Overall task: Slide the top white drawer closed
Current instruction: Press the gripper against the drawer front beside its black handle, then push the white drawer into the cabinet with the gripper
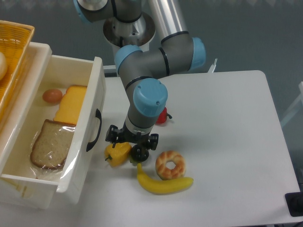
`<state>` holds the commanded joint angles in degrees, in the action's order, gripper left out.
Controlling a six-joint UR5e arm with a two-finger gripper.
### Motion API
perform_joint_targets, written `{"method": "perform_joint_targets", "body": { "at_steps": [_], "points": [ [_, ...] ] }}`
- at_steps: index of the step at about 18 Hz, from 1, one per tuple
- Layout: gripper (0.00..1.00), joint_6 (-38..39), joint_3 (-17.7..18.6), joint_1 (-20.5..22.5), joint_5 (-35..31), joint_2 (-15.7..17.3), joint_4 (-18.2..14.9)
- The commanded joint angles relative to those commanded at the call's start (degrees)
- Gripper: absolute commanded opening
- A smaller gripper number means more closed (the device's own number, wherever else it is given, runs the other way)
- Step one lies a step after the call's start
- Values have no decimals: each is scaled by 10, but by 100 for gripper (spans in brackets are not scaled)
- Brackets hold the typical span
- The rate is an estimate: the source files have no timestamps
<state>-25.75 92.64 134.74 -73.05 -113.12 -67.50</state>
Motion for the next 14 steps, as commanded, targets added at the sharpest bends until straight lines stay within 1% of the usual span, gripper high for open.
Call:
{"method": "perform_joint_targets", "body": {
  "at_steps": [14],
  "points": [
    [100, -1, 3, -13, 12, 6, 1]
  ]
}}
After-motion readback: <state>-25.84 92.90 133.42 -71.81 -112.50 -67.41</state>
